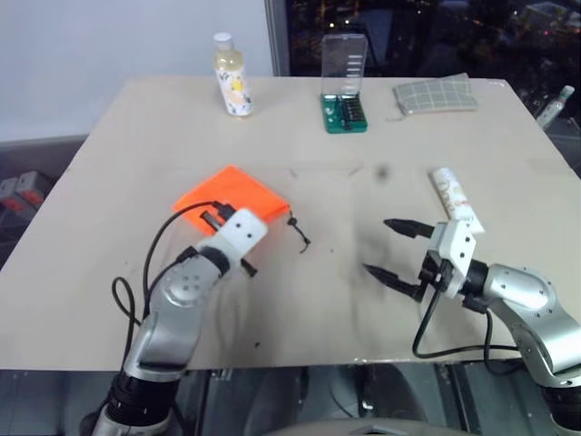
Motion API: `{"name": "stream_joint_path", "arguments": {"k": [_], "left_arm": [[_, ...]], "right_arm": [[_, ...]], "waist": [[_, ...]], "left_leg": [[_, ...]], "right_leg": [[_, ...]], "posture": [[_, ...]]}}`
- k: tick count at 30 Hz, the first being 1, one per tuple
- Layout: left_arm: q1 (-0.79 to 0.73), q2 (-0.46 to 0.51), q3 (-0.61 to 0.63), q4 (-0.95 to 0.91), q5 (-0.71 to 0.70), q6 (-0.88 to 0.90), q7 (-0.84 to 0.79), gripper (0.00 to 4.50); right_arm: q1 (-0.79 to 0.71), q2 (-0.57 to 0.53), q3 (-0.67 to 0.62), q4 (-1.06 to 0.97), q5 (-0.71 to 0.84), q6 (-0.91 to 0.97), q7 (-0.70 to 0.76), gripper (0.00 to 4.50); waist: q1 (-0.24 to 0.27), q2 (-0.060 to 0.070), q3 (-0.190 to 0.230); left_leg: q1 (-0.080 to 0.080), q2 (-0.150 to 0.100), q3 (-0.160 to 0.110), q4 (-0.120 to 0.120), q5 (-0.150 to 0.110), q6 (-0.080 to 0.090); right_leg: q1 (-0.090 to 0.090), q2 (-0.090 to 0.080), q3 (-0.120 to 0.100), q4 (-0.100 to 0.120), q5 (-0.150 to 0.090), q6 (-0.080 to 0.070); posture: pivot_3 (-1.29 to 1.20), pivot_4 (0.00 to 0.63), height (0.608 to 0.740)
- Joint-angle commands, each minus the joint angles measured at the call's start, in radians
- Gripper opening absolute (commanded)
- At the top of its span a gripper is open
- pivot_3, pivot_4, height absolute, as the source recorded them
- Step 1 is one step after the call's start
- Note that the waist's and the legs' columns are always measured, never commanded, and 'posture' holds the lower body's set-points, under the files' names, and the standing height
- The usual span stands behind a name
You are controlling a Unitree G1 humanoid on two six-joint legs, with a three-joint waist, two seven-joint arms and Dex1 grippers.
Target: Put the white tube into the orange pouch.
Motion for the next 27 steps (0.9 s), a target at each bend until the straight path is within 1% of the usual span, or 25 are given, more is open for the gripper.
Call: {"name": "stream_joint_path", "arguments": {"k": [1,2,3,4,5,8,9,11,13,15,21,22,27], "left_arm": [[-0.013,0.020,0.064,-0.018,-0.088,-0.029,-0.048,0.56],[-0.011,0.028,0.066,-0.017,-0.107,-0.035,-0.066,0.76],[-0.005,0.053,0.073,-0.018,-0.129,-0.040,-0.101,1.25],[-0.003,0.062,0.102,-0.007,-0.233,-0.040,-0.193,1.71],[-0.002,0.068,0.123,0.002,-0.313,-0.040,-0.259,1.71],[0.010,0.190,0.188,0.093,-0.386,-0.169,-0.411,1.71],[0.007,0.232,0.199,0.138,-0.387,-0.232,-0.446,1.71],[-0.003,0.296,0.202,0.206,-0.401,-0.298,-0.512,1.71],[-0.027,0.360,0.183,0.289,-0.390,-0.381,-0.577,1.71],[-0.067,0.402,0.157,0.371,-0.370,-0.450,-0.617,1.71],[-0.239,0.420,0.053,0.603,-0.285,-0.625,-0.663,1.71],[-0.279,0.418,0.028,0.655,-0.269,-0.665,-0.679,1.71],[-0.405,0.404,-0.060,0.829,-0.255,-0.779,-0.791,1.71]], "right_arm": [[0.002,0.006,-0.012,-0.034,-0.005,-0.023,-0.011,4.50],[0.002,0.008,-0.010,-0.033,-0.007,-0.025,-0.011,4.50],[0.002,0.010,-0.011,-0.034,-0.009,-0.026,-0.014,4.50],[0.004,0.011,-0.012,-0.036,-0.012,-0.028,-0.015,4.50],[0.006,0.011,-0.013,-0.037,-0.014,-0.030,-0.016,4.50],[0.015,0.011,-0.017,-0.039,-0.014,-0.033,-0.019,4.50],[0.018,0.012,-0.016,-0.040,-0.015,-0.035,-0.020,4.50],[0.022,0.016,-0.015,-0.043,-0.017,-0.036,-0.025,4.50],[0.025,0.025,-0.008,-0.045,-0.022,-0.037,-0.034,4.50],[0.028,0.037,-0.002,-0.049,-0.028,-0.039,-0.043,4.50],[0.049,0.063,0.010,-0.066,-0.050,-0.044,-0.077,4.50],[0.054,0.068,0.010,-0.070,-0.054,-0.045,-0.085,4.50],[0.071,0.086,0.018,-0.088,-0.073,-0.047,-0.114,4.50]], "waist": [[0.000,0.000,0.000],[0.000,0.000,0.000],[0.000,0.000,0.000],[0.000,0.000,0.000],[0.000,0.000,0.000],[-0.002,0.000,0.000],[-0.002,0.000,0.000],[-0.001,0.000,0.000],[0.000,0.000,0.000],[0.001,0.000,0.000],[-0.001,0.000,0.000],[-0.001,0.000,0.000],[-0.004,0.000,0.000]], "left_leg": [[0.000,0.000,0.000,0.000,0.000,0.000],[0.000,0.000,0.000,0.000,0.000,0.000],[0.000,0.000,0.000,0.000,0.000,0.000],[0.000,0.000,0.000,0.000,0.000,0.000],[0.000,0.000,0.000,0.000,0.000,0.000],[0.000,0.000,0.001,0.000,0.000,0.000],[0.000,0.001,0.001,0.000,0.000,0.000],[0.001,0.001,0.001,0.000,0.000,0.000],[0.001,0.001,0.002,0.000,0.000,0.000],[0.001,0.001,0.003,0.000,0.000,0.000],[0.000,0.001,0.003,0.000,0.000,0.000],[0.000,0.001,0.004,0.000,0.000,0.000],[0.000,0.001,0.005,0.000,0.000,0.000]], "right_leg": [[0.000,0.000,0.000,0.000,0.000,0.000],[0.000,0.000,0.000,0.000,0.000,0.000],[0.000,0.000,0.000,0.000,0.000,0.000],[0.000,0.000,0.000,0.000,0.000,0.000],[0.000,0.000,0.000,0.000,0.000,0.000],[0.000,0.000,0.000,0.000,-0.002,-0.003],[0.000,0.001,0.001,0.000,-0.002,-0.004],[-0.001,0.001,0.001,0.000,-0.002,-0.006],[-0.001,0.001,0.001,0.000,-0.002,-0.006],[-0.001,0.000,0.001,0.000,-0.002,-0.006],[-0.001,0.000,0.001,0.000,-0.001,-0.006],[-0.001,0.000,0.003,0.000,0.000,-0.003],[-0.001,0.003,0.002,0.001,0.001,-0.002]], "posture": [[0.00,0.150,0.740],[0.00,0.150,0.740],[0.00,0.150,0.740],[0.00,0.150,0.740],[0.00,0.150,0.740],[0.00,0.150,0.740],[0.00,0.150,0.740],[0.00,0.150,0.740],[0.00,0.150,0.740],[0.00,0.150,0.740],[0.00,0.150,0.740],[0.00,0.150,0.740],[0.00,0.150,0.740]]}}
